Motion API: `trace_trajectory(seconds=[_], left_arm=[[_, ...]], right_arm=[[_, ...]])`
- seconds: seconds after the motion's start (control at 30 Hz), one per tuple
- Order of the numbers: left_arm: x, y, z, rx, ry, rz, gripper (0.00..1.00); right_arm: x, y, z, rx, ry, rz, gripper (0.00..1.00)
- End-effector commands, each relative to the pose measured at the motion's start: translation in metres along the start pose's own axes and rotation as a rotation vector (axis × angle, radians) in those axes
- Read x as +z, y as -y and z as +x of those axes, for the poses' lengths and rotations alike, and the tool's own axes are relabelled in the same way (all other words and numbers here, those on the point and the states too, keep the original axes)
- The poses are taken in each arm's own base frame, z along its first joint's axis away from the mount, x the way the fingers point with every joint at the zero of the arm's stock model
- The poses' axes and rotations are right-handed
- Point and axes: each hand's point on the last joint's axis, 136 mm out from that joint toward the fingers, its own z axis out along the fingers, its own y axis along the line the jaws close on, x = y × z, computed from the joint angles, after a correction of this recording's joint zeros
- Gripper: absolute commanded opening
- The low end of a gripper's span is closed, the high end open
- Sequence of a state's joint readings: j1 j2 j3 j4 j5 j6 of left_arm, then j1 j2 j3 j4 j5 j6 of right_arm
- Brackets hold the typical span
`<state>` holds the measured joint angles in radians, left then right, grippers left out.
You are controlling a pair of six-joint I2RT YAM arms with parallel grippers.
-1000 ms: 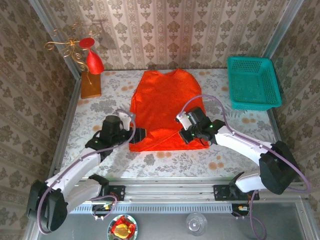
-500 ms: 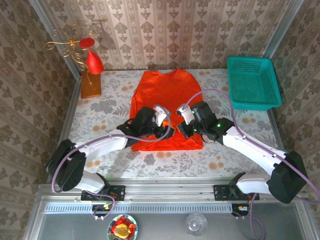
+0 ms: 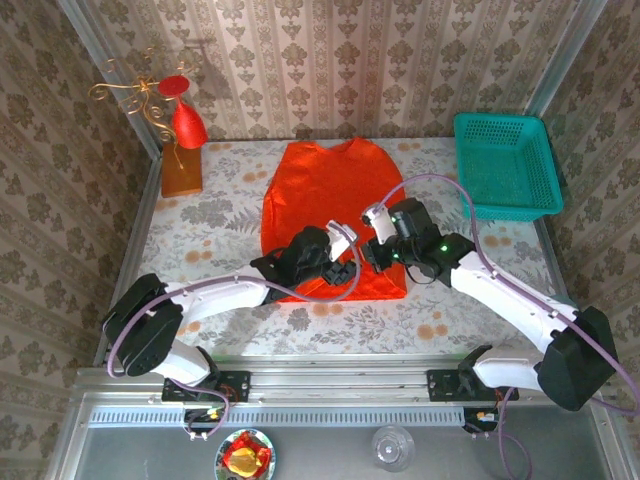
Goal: Fold the inside-out t-shirt
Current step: Turn the T-shirt inside out at the center of the table.
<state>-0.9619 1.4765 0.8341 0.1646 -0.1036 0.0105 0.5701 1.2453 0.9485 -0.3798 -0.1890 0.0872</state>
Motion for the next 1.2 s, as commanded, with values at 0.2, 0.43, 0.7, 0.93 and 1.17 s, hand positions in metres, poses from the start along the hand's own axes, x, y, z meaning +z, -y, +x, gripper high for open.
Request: trace_trajectory(seconds=[0.2,0.43,0.7,0.93,1.17], left_arm=[[-0.014,-0.018,-0.021,0.107,0.000,-0.088,0.18],[-0.025,-0.027,-0.056,0.038,-0.019,0.000,0.00],[-0.040,-0.034,-0.088,-0.014,-0.005,0.060,0.00],[-0.049,-0.027,-0.103,-0.031,0.001,0.118,0.00],[-0.061,-0.022,-0.108,-0.041,0.021,0.145,0.00]], right_arm=[[-0.020,0.007,-0.020,0.000,0.030,0.037,0.00],[-0.031,0.002,-0.015,0.055,0.039,0.039,0.18],[-0.041,-0.046,0.010,0.030,0.094,-0.015,0.33],[0.007,-0.084,0.052,-0.015,0.049,-0.046,0.13],[0.077,-0.084,0.068,-0.002,0.043,0.060,0.09]])
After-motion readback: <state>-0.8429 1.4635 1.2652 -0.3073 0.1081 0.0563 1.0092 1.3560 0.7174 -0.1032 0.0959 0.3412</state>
